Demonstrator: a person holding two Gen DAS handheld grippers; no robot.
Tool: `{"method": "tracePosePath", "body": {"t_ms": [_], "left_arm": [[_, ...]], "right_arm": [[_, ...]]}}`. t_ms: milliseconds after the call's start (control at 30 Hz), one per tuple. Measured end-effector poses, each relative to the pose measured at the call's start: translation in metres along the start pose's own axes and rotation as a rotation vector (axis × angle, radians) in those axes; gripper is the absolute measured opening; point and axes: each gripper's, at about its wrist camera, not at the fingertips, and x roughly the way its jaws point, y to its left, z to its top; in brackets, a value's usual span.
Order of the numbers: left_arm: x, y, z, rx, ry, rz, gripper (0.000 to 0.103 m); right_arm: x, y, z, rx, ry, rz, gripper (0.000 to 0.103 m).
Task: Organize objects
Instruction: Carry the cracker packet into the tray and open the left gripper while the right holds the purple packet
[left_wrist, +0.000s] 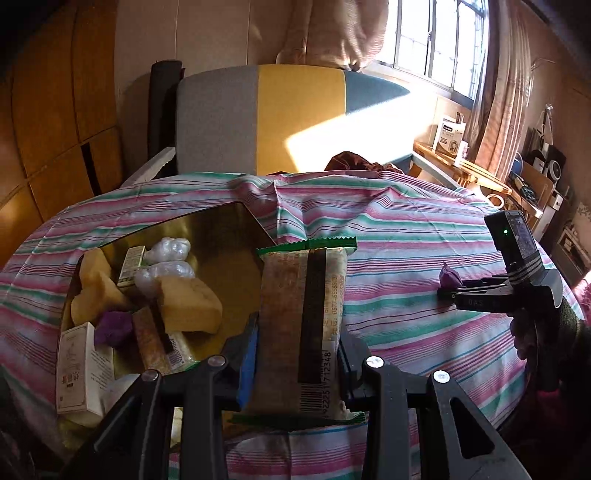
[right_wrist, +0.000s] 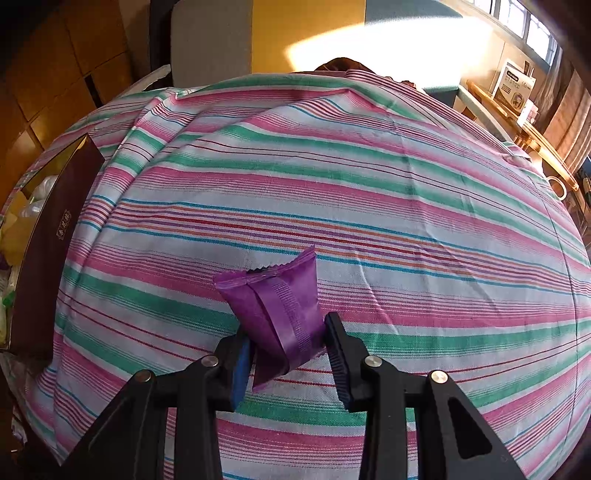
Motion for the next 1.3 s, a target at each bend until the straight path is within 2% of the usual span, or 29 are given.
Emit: {"method": "tracePosePath", "body": {"t_ms": [667,800,1033,1200,1300], "left_arm": [[-0.002,0.01,-0.011,-0.013,0.023,0.011,0.036],[-0.004,0.019,-0.011,-0.044,0.024,0.0,0.036],[-0.026,0.073,-0.009,-0.176,-0.007,0.046,0.036],[-0.045,0.126,-0.018,-0.321,-0.013,0.107,0.036],[-0.053,0.146,-0.026,-0.362,-0.019,0.151,0.036]], "right_arm": [[0.003,0.0,0.0,-0.008,0.004,-0.008,0.037],[0.004,0.001,0.0,-0.012,0.004,-0.013,0.037],[0.006,0.005,-0.001,-0.02,0.006,-0.021,0.037],[0.007,0.006,-0.002,-0.026,0.008,-0.025,0.037],[0.007,0.007,-0.002,-0.032,0.009,-0.029,0.037]]}}
